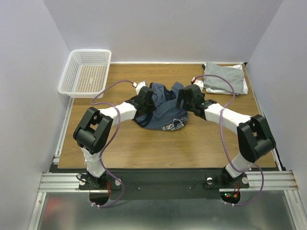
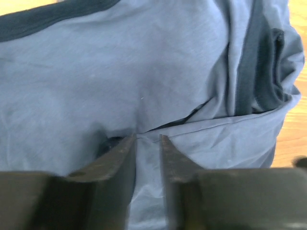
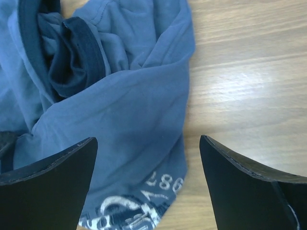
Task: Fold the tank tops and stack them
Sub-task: Flatten the tank top out
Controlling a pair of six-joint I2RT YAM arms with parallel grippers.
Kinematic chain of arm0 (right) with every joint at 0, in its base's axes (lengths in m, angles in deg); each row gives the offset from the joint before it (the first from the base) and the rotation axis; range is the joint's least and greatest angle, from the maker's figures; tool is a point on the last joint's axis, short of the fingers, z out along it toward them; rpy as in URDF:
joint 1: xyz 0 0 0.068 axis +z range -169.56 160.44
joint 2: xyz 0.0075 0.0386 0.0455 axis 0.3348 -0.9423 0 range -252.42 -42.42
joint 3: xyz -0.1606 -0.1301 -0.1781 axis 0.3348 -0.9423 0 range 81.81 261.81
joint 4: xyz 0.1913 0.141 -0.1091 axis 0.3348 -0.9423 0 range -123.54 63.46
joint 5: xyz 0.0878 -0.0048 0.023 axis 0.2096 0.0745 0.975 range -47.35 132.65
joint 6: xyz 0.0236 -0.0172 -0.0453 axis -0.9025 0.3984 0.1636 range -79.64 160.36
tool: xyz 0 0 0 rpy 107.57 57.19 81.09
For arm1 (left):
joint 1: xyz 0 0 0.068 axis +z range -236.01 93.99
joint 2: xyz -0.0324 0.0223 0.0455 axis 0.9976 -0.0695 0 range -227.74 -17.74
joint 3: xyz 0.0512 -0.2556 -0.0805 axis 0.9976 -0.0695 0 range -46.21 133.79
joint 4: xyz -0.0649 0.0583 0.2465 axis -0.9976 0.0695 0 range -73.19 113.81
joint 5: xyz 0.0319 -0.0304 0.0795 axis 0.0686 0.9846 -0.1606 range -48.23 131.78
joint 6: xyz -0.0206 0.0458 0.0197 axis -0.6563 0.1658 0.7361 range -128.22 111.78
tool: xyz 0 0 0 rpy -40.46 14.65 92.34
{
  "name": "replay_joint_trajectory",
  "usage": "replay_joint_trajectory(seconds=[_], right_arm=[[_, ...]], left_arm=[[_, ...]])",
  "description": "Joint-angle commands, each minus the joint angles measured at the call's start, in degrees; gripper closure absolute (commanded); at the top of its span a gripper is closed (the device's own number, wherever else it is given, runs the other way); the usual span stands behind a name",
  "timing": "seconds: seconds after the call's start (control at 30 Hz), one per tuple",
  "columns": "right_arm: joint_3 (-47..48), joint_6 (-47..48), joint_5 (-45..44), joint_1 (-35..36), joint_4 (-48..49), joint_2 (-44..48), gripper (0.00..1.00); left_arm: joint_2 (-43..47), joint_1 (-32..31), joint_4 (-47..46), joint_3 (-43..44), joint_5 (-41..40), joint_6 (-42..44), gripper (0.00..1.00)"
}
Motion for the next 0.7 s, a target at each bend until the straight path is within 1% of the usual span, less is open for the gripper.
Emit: replay_joint_trajectory(seconds=[0.0,0.13,0.17,0.27,0.3,0.4,0.47,0.67], right_arm=[[3.9,0.7,1.2,-1.3,3.1,-2.9,0.07],[6.2,0.2,2.3,-3.1,3.5,-5.6,0.07],[7.2,-0.2,2.9,-3.9,3.7,-6.7,0.07],[8.5,-0.7,4.3,-4.6,3.8,-7.6,0.08],[8.9,-0.8,4.3,-4.8,3.8,-7.6,0.08],[8.7,-1.1,4.9,-4.8,4.0,-7.2,0.08],[8.0,-1.6,5.2,-4.8,4.2,-6.8,0.08],[6.5,-1.7,5.7,-4.8,4.8,-6.4,0.08]], left_arm=[[2.4,-0.8,-2.3,-1.7,0.5,-0.4,0.8],[4.6,-1.2,-2.4,-3.8,-0.3,-0.2,0.95],[5.4,-1.1,-2.5,-5.0,-0.9,-0.2,1.0],[6.8,-1.1,-2.4,-6.8,-1.5,0.0,1.0],[7.2,-1.1,-2.4,-7.3,-2.0,-0.1,0.85],[8.6,-1.1,-2.8,-8.5,-2.7,-0.2,0.56],[8.1,-1.1,-2.8,-8.3,-2.8,-0.1,0.52],[5.6,-1.1,-2.7,-6.9,-2.6,-0.4,0.51]])
